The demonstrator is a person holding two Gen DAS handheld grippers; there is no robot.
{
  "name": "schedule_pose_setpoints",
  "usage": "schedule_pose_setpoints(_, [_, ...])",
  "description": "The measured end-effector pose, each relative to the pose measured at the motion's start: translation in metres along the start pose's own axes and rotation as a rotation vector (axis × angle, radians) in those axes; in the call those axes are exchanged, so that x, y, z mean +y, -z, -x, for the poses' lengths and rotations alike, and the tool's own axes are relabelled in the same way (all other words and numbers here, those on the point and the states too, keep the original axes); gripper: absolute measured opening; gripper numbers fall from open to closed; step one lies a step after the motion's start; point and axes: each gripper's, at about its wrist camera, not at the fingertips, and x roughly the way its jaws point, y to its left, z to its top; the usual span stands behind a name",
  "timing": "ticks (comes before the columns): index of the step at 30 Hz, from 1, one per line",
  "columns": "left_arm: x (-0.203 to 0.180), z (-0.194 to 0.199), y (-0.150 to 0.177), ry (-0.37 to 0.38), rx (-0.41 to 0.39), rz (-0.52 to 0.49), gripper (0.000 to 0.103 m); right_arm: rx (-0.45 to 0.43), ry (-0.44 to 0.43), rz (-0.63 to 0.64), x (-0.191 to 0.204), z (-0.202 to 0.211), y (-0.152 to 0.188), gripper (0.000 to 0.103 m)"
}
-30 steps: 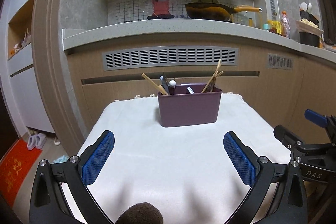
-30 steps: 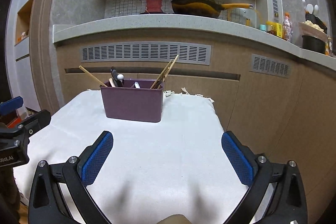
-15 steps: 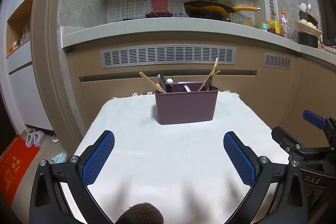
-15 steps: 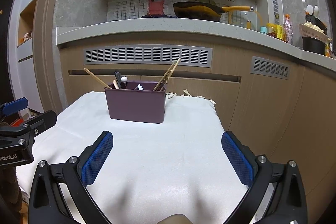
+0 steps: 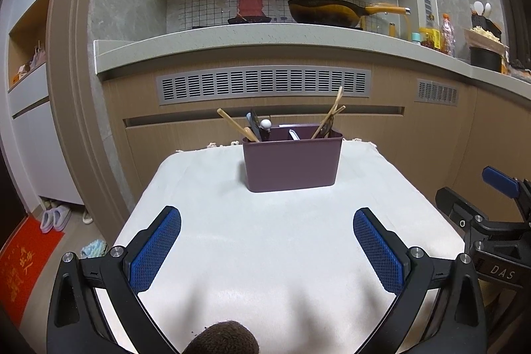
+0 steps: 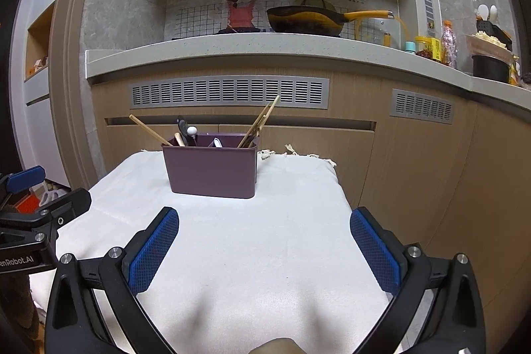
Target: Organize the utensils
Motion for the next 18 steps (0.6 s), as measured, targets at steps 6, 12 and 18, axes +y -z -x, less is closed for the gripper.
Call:
schedule_pose_setpoints(6, [0.0003,-0.0004,0.0002,0.001,0.002,0.001,0.103,0.007,-0.004,-0.002,-0.0013,-0.0010,-0.0005,0.103])
schedule_pose_setpoints(12, [0.0012,-0.0016,0.0008,0.004,0.008,0.002,0.103,0.011,-0.011,0.001,-0.0009,-0.0018,0.0000,0.103])
schedule_pose_setpoints(18, [0.0014,-0.0032,0.0034,0.006,0.015,0.006,0.103,0.016,-0.017,0.001,-0.0012,-0.0028,0.0008,0.103])
